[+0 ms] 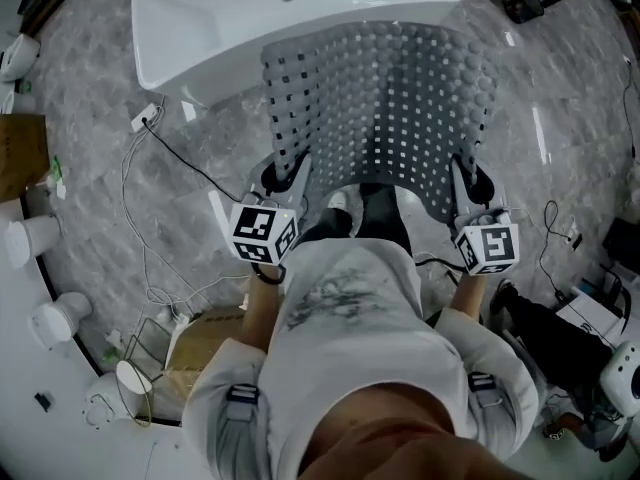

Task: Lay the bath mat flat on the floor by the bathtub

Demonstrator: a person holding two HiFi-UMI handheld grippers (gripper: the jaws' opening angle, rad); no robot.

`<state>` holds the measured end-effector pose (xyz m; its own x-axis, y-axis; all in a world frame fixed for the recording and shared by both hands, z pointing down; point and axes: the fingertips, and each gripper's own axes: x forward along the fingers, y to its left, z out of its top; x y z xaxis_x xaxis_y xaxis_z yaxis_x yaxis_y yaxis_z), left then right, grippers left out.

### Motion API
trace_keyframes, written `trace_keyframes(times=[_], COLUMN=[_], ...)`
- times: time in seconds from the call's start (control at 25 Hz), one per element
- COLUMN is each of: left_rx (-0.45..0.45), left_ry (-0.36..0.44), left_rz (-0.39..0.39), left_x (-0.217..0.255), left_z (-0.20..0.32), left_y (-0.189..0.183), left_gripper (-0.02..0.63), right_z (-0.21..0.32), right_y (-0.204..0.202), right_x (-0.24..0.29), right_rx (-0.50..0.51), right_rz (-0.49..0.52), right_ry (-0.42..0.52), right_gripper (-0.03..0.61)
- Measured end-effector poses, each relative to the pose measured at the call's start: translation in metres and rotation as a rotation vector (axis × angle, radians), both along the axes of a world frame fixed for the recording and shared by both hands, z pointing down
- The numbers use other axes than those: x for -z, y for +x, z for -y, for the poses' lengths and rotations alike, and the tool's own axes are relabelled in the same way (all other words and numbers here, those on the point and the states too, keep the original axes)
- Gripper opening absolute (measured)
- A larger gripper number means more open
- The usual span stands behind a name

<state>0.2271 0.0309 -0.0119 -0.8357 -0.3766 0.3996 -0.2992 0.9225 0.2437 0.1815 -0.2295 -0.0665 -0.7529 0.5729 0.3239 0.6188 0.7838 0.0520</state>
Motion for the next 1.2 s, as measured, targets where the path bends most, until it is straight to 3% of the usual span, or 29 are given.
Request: trace_keyframes(times=[0.32, 0.8, 1.2], left_rx=[0.124, 0.239, 0.305], left_ry=[0.018, 0.021, 0.028], left_rz=[-0.071, -0.167, -0.254], left_x=[-0.035, -0.075, -0.124], left_z=[-0.045, -0.036, -0.031], left_y=[-0.051, -0.136, -0.190], left_gripper=[0.101, 0.100, 0.100], right_z=[-0.049, -0.044, -0.040], right_y=[-0.084, -0.198, -0.267], right_x=[-0.035, -0.083, -0.133], right_rx=[0.106, 0.201, 0.246], right_rz=[-0.064, -0.152, -0.230], right_ry=[0.015, 0.031, 0.052], right_gripper=[0.055, 0.055, 0.055])
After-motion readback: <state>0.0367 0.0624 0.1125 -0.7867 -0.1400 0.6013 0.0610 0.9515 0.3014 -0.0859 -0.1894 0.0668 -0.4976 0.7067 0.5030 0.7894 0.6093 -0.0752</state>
